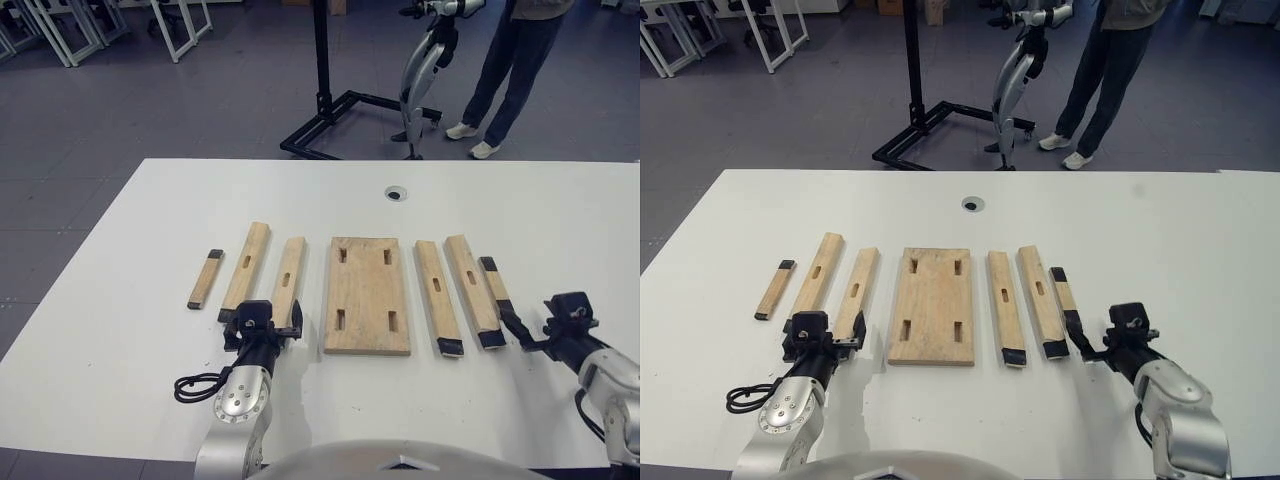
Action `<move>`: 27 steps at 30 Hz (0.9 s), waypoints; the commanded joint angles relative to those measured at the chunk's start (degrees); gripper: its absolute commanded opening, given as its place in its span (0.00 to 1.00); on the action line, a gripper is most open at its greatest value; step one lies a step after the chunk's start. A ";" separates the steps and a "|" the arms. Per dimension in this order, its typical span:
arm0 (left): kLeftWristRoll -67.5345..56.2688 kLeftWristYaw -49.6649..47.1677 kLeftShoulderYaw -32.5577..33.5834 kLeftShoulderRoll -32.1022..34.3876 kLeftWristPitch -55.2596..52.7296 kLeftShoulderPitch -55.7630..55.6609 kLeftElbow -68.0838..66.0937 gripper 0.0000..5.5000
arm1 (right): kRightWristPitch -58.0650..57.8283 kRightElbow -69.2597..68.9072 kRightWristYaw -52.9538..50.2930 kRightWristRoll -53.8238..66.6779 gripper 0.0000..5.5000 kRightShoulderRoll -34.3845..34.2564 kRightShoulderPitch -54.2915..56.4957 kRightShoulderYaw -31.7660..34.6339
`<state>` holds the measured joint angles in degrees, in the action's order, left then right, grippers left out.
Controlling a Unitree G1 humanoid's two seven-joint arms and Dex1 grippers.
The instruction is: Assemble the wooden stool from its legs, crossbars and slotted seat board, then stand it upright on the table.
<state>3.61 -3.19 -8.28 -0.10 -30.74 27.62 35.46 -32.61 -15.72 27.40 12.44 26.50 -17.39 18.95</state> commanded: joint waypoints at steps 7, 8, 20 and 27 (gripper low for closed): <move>0.08 0.10 0.29 0.25 0.30 0.86 0.51 0.89 | 5.88 3.71 0.77 -2.20 0.86 1.08 -5.11 -2.62; 0.12 0.06 0.20 0.23 0.32 1.08 0.63 0.89 | 6.00 3.39 0.70 -2.24 0.86 0.98 -5.58 -3.10; 1.00 0.25 -0.36 1.12 -1.73 0.55 1.70 0.89 | 7.11 5.54 -1.81 -1.80 0.76 -1.69 -1.78 -8.40; 0.81 0.43 0.32 1.49 -2.45 -0.45 1.66 0.89 | 6.29 4.82 -2.38 0.26 0.48 -2.99 -3.35 -8.12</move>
<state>4.12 -3.07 -8.13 1.13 -32.31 28.22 36.77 -23.84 -12.76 25.35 12.99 24.16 -19.14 11.76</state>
